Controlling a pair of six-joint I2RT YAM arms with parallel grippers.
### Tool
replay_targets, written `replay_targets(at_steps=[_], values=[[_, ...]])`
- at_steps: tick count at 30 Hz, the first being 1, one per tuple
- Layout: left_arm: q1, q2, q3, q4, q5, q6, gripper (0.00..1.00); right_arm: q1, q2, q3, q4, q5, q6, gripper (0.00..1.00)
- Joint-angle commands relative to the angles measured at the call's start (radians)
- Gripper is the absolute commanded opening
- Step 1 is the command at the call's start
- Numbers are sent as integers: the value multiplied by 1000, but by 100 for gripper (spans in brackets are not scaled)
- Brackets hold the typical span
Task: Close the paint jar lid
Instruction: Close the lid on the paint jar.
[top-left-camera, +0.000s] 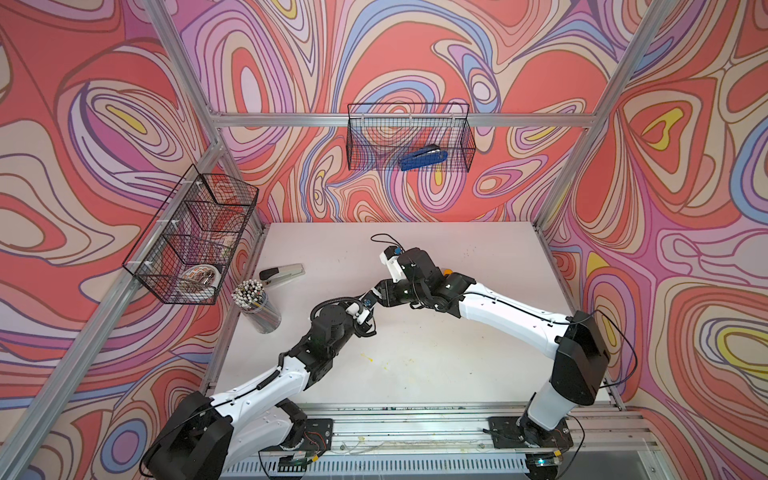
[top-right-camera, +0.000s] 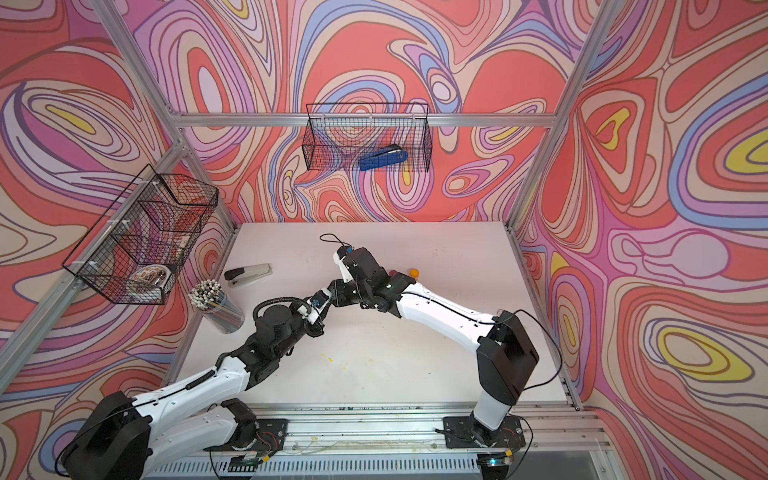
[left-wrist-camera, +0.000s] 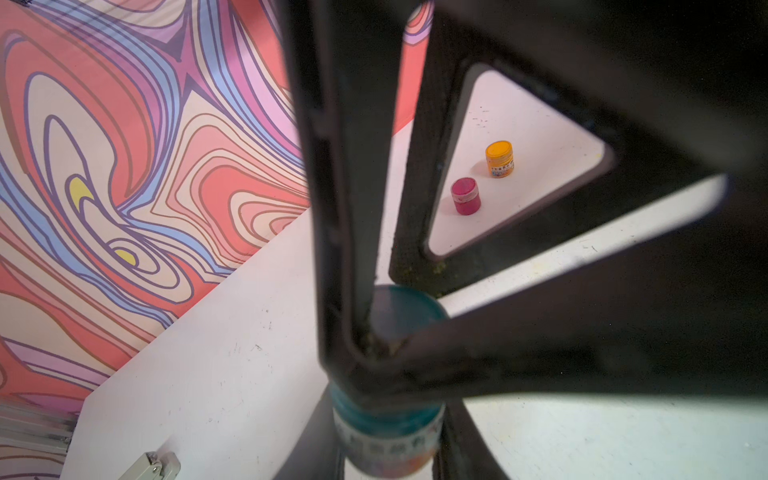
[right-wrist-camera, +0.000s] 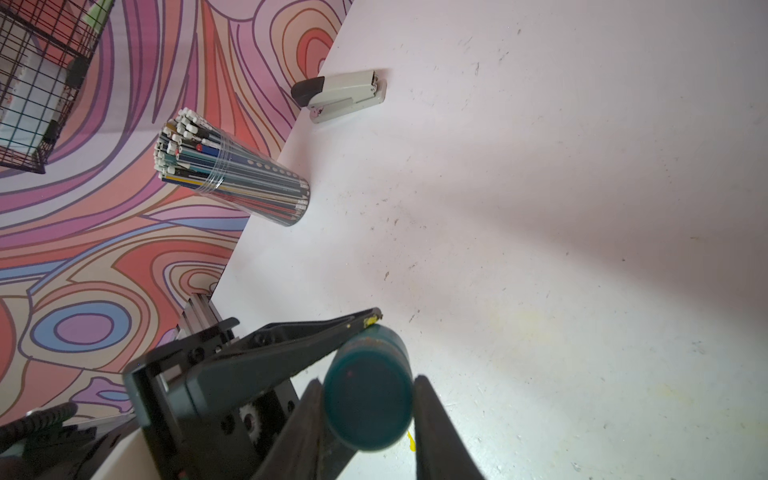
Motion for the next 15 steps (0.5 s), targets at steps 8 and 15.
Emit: replay_targets(at_steps=[8, 15], values=[[-15, -112, 6, 238, 48, -75, 27, 47, -7, -77, -56, -51, 28, 43], [-15, -126, -8, 157, 46, -113, 27, 47, -51, -104, -49, -14, 15, 57]])
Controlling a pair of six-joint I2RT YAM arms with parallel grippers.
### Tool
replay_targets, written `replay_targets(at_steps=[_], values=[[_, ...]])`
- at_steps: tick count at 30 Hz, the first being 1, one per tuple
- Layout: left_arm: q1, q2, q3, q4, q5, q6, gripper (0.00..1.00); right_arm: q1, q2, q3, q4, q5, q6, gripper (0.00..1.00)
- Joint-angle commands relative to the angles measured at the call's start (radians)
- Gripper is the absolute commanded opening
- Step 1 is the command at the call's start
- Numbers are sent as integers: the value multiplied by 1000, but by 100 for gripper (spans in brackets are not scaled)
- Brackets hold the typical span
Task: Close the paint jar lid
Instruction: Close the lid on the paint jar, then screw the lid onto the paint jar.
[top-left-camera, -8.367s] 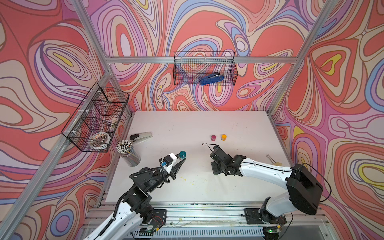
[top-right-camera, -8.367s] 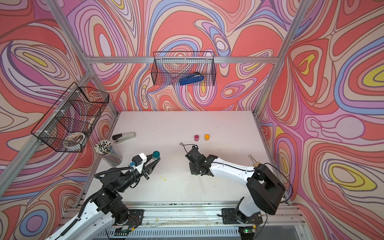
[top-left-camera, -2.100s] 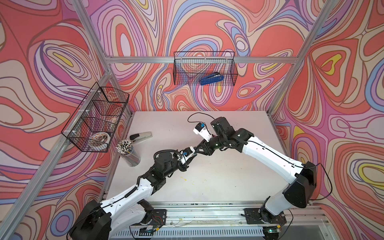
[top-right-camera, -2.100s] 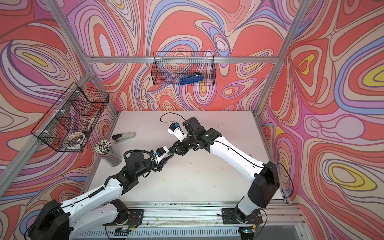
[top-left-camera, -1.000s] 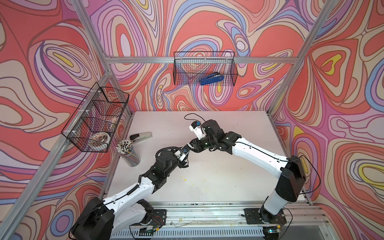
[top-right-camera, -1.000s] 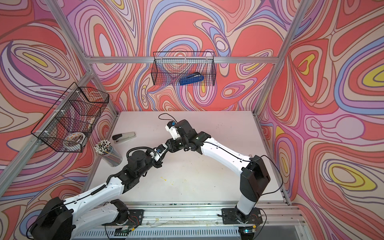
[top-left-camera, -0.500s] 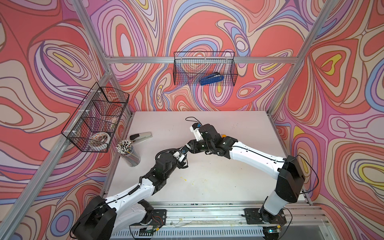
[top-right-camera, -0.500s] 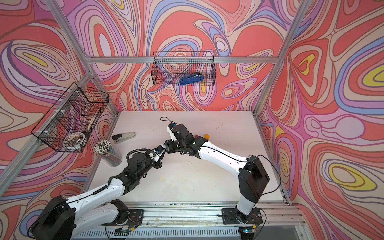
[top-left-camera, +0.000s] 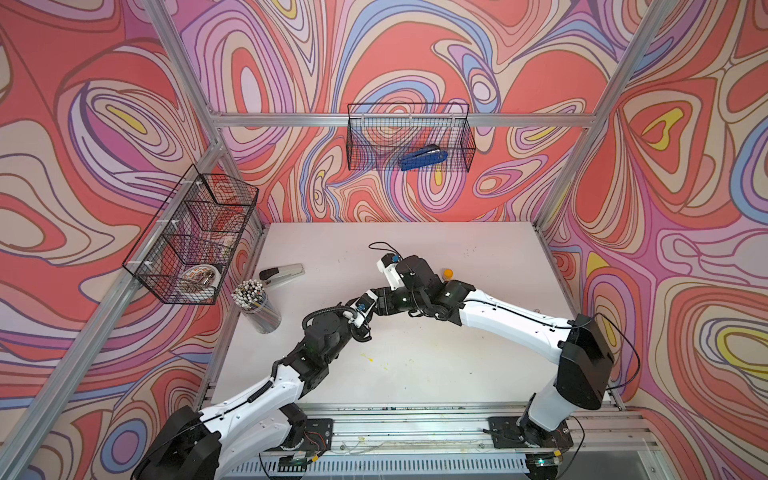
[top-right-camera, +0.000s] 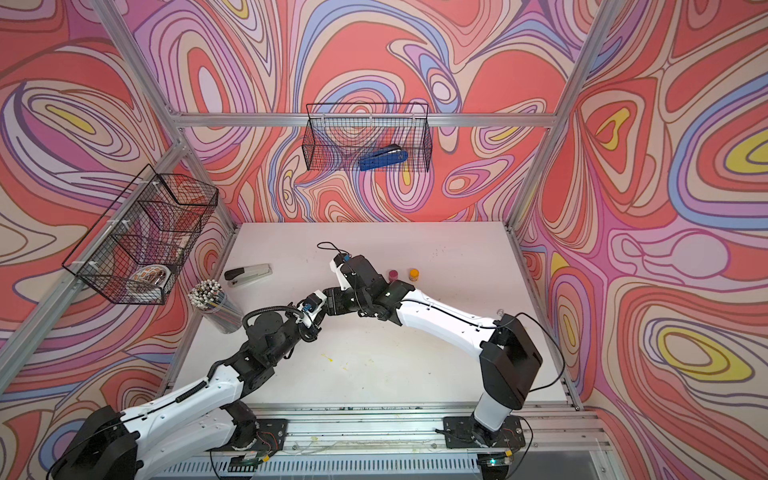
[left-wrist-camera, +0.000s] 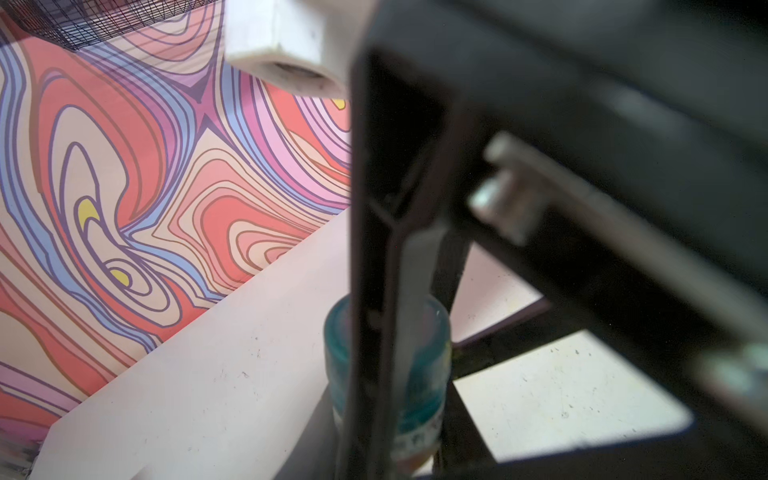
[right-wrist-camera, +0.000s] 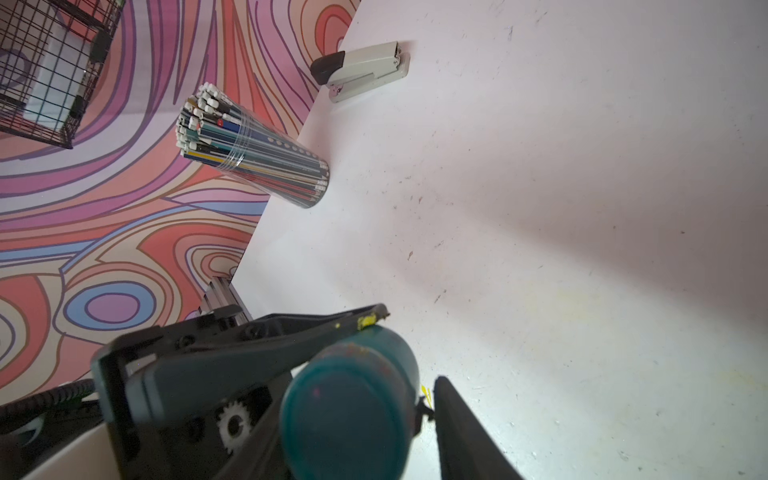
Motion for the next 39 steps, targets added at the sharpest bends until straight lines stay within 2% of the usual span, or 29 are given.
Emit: replay_targets(at_steps=[1, 7, 16, 19, 24, 26, 29, 33, 39], values=[[0, -32, 26, 107, 8, -55, 27, 14, -21, -51, -81, 11, -15, 60], [0, -61, 15, 41, -3, -88, 27, 15, -93, -107, -87, 71, -23, 72], [0, -111, 11, -64, 7, -119, 27, 12, -164, -135, -111, 130, -59, 77], [0, -122, 7, -83, 21, -133, 27, 12, -205, -154, -79, 115, -95, 78], [0, -156, 39, -209, 99, -167, 27, 10, -299, -162, -79, 112, -252, 80], [1, -181, 55, -269, 156, -185, 27, 5, -323, -142, -97, 121, -327, 77], [1, -217, 87, -374, 269, -210, 27, -11, -340, -104, -117, 69, -452, 67], [1, -249, 110, -417, 395, -238, 27, -31, -327, -70, -118, -127, -578, 61], [1, -231, 145, -458, 514, -231, 27, -36, -291, -59, -113, -255, -615, 52]])
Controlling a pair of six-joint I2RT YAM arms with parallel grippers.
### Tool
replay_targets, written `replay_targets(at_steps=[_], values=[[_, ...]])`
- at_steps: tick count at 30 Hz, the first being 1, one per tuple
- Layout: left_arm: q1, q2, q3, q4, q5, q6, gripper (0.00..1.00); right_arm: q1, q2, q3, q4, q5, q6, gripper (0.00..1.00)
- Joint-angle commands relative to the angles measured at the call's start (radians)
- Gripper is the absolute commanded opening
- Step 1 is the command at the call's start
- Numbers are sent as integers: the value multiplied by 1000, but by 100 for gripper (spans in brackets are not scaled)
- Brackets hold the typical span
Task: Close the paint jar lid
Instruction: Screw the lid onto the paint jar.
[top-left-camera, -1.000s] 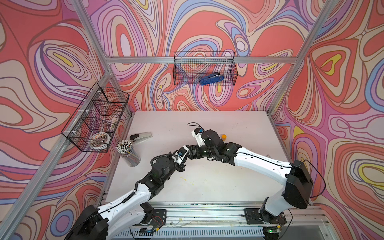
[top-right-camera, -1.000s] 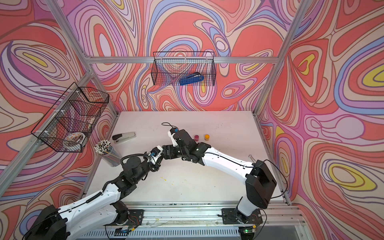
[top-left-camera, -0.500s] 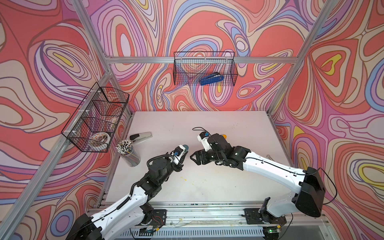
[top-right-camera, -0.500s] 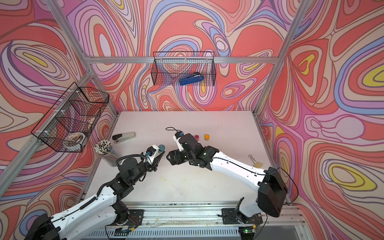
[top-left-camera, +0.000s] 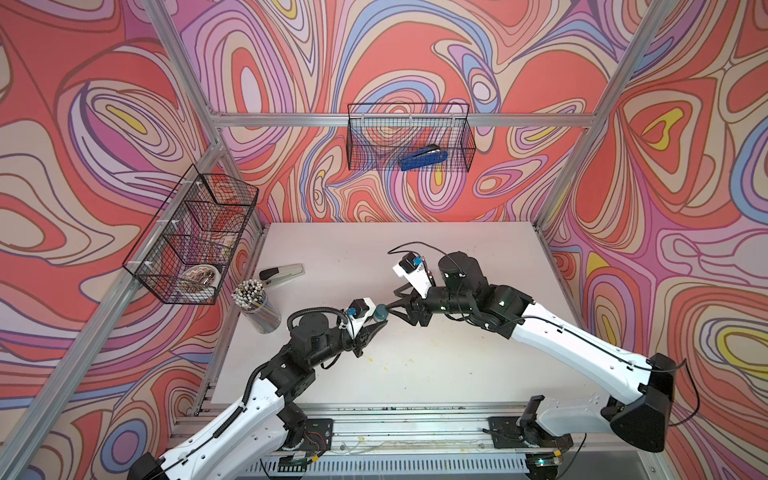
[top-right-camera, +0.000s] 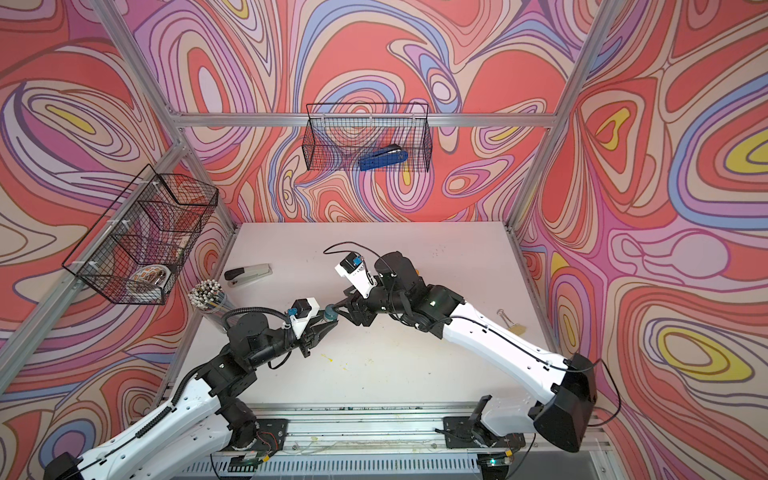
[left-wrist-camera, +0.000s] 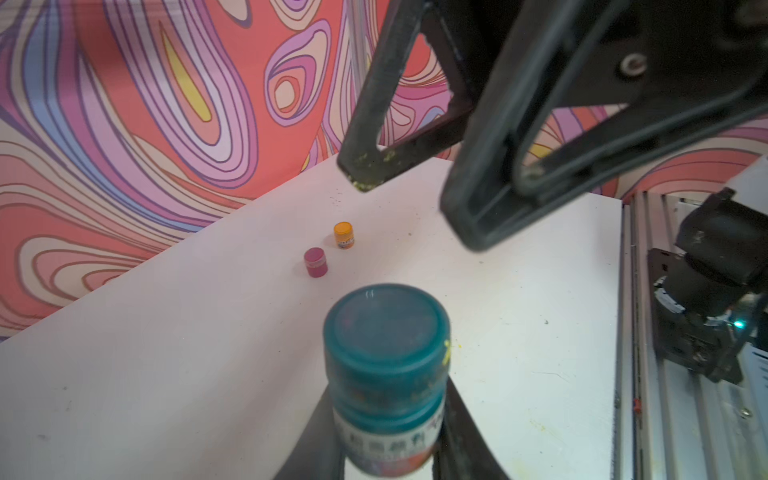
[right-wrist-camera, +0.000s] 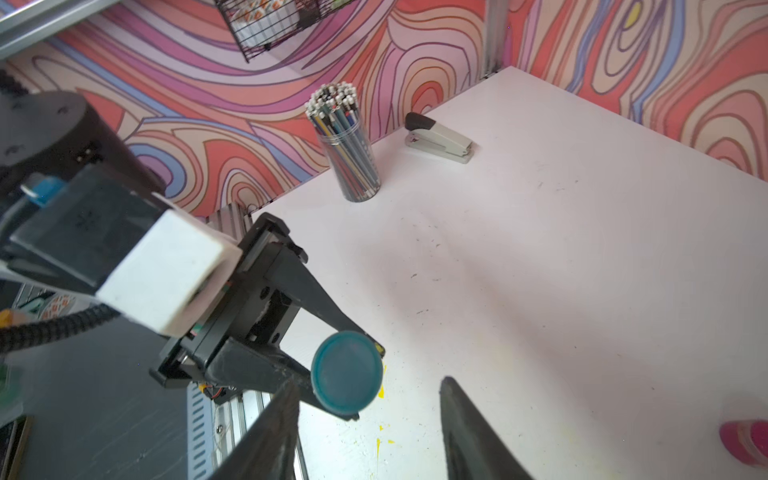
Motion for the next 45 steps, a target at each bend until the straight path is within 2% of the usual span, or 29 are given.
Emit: replay_targets(at_steps=[1, 10, 23, 33, 38, 41, 45], values=[[5, 9, 33, -40, 114, -17, 27, -4, 23, 13, -9, -123, -67, 52], [5, 7, 23, -18, 87, -6, 27, -5, 15, 4, -14, -162, -68, 41], [5, -9, 20, -15, 59, 8, 27, -5, 54, 1, -35, -141, -58, 46], [5, -13, 20, -12, 51, 8, 27, -5, 56, -13, -38, -134, -57, 43], [5, -18, 18, -10, 52, 10, 27, -4, 53, -23, -31, -107, -49, 51], [5, -16, 18, -9, 51, 9, 27, -5, 58, -21, -35, -111, -49, 50], [4, -15, 18, -9, 49, 11, 27, -6, 65, -15, -40, -128, -49, 45]])
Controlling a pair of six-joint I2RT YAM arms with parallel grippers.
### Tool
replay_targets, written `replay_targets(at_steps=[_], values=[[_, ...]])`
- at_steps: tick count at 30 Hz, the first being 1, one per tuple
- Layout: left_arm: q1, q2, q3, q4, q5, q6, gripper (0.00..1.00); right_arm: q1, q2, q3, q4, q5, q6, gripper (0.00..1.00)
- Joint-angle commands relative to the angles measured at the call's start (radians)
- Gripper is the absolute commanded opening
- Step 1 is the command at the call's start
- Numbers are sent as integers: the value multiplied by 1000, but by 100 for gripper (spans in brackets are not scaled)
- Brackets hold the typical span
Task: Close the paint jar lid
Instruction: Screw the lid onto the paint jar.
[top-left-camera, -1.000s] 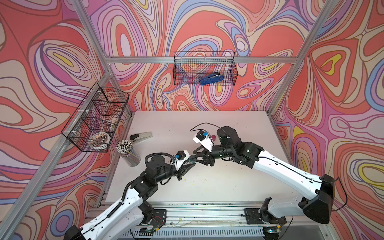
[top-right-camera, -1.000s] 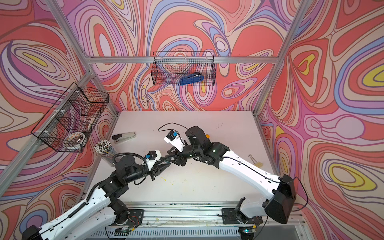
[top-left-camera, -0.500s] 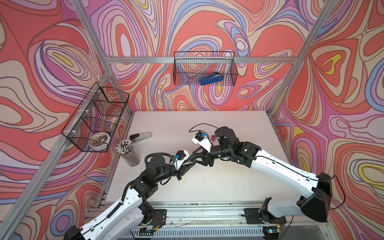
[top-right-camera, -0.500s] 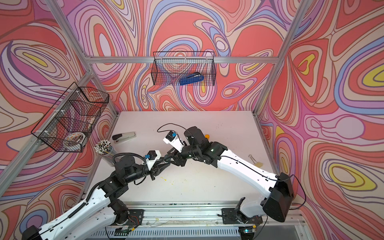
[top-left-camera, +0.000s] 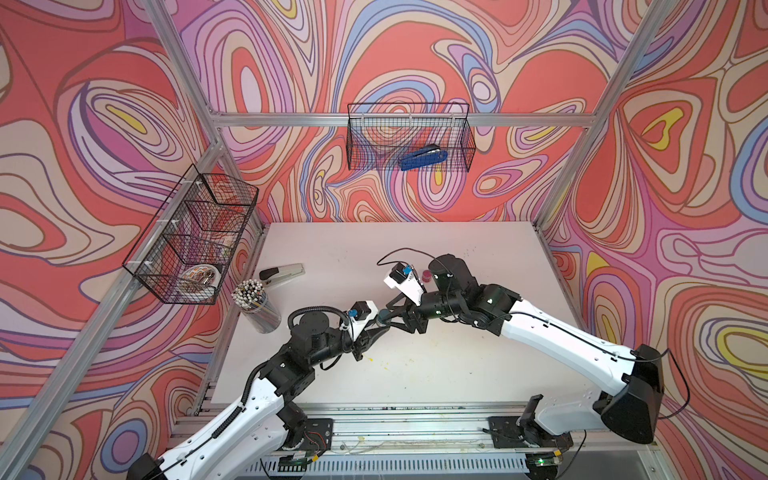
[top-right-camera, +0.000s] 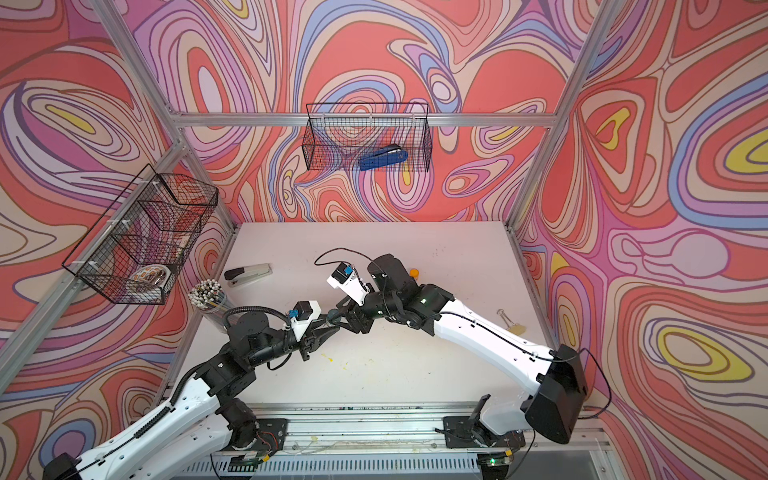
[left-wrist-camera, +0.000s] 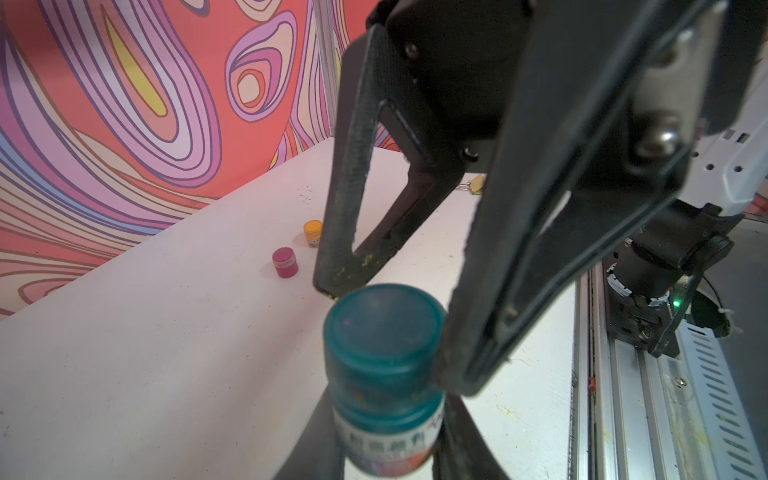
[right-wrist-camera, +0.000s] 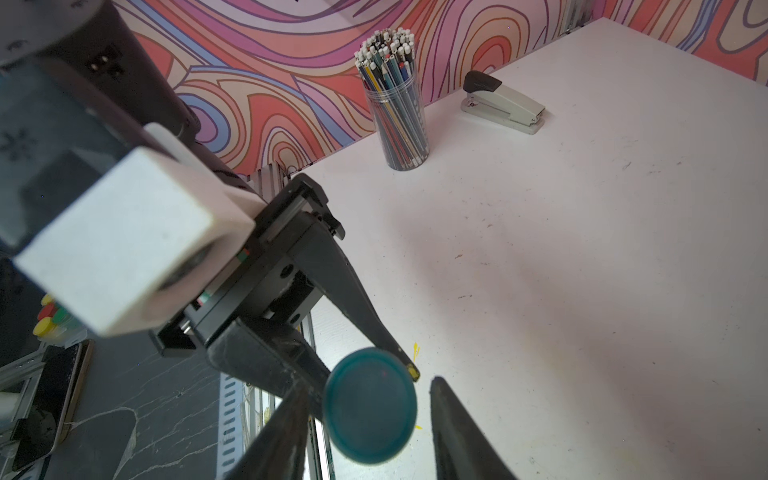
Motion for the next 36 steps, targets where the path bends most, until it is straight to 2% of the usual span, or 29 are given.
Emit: replay_targets(at_steps=[1, 6, 12, 18, 23, 27, 36], values=[[5, -9, 12, 20, -4, 11, 27, -6, 14, -5, -17, -7, 1, 43], [5, -8, 14, 22, -10, 13, 27, -6, 19, -3, -24, -12, 0, 35], [6, -7, 21, 34, -41, 32, 27, -5, 31, 2, -22, -5, 30, 31], [5, 13, 25, 124, -151, 94, 27, -5, 58, 15, -13, 46, 118, 29], [5, 93, 45, 245, -288, 150, 26, -2, 93, 5, 30, 95, 219, 27], [5, 177, 95, 372, -376, 174, 26, 10, 100, -33, 115, 184, 327, 26], [5, 356, 133, 606, -552, 186, 26, 72, 170, -42, 166, 497, 600, 25]])
